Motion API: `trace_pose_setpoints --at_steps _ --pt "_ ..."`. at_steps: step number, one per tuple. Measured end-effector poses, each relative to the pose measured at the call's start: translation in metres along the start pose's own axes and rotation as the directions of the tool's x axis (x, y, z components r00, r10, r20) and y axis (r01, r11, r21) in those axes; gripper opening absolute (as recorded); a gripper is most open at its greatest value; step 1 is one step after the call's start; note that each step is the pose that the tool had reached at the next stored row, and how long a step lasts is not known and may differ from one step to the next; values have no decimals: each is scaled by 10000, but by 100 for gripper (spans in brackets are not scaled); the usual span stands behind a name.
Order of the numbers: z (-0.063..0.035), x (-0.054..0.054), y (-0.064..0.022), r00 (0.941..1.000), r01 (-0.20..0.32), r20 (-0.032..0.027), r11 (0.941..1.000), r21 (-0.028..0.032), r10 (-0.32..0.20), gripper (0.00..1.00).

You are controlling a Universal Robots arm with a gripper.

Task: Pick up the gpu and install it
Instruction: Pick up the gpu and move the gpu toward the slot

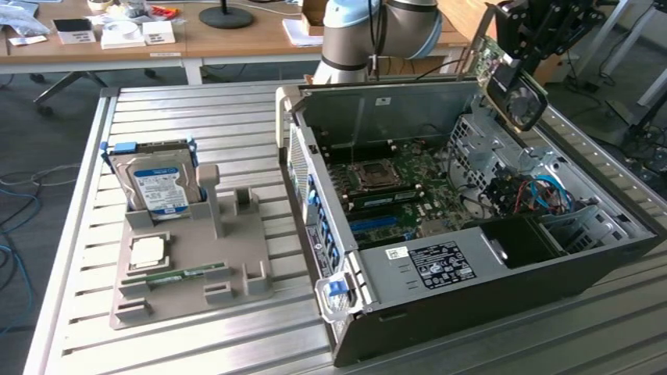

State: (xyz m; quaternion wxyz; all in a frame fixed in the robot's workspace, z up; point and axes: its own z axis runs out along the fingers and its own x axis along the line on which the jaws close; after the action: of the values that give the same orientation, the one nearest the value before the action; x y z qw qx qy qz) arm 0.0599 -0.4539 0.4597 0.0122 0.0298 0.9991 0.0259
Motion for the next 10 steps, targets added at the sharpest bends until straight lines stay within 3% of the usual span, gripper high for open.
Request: trace_pose_setpoints --at_steps 10 --pt "1 -47 3 10000 0 0 10000 1 0 27"
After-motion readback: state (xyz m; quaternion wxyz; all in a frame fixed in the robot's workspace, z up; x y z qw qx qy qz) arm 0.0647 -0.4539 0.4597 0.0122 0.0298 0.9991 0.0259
